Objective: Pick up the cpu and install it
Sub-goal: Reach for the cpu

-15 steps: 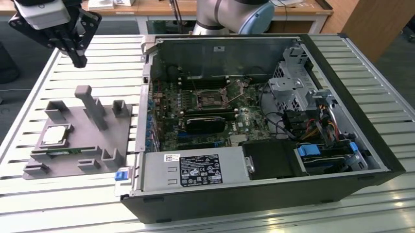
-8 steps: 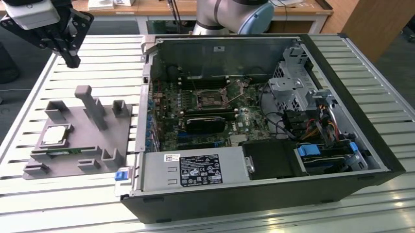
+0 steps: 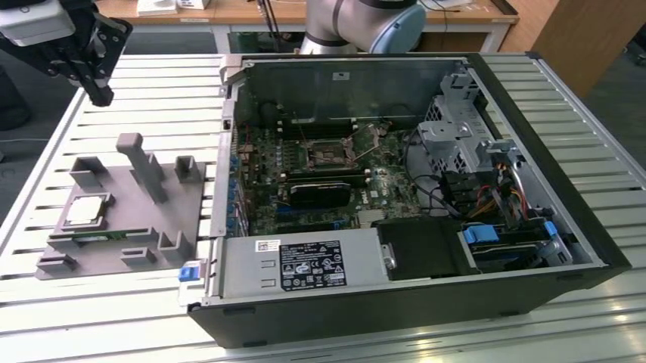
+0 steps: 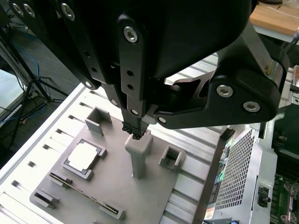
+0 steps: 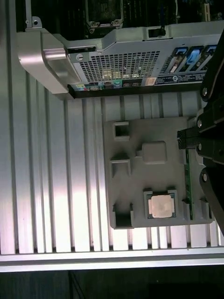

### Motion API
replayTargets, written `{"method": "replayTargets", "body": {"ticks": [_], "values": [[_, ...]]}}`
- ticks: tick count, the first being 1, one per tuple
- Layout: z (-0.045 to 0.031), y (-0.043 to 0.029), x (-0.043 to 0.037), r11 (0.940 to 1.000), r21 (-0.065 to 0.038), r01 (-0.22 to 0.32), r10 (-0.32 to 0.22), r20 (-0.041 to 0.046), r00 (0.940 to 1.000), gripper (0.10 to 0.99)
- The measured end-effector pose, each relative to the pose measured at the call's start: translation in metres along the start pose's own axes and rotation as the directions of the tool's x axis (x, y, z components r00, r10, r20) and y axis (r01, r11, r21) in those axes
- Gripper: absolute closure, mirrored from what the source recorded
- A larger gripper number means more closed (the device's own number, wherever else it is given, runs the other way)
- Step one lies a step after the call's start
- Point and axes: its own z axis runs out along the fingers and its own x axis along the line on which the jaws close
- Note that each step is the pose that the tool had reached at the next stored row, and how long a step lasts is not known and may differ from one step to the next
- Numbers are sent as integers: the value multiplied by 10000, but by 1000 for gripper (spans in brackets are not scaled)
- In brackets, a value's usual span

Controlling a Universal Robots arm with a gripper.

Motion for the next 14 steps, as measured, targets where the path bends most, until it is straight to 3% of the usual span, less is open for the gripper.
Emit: {"method": "replayTargets", "body": {"ticks": [14], "values": [[-6, -18, 235, 10000, 0, 0, 0, 0, 10000, 980]]}}
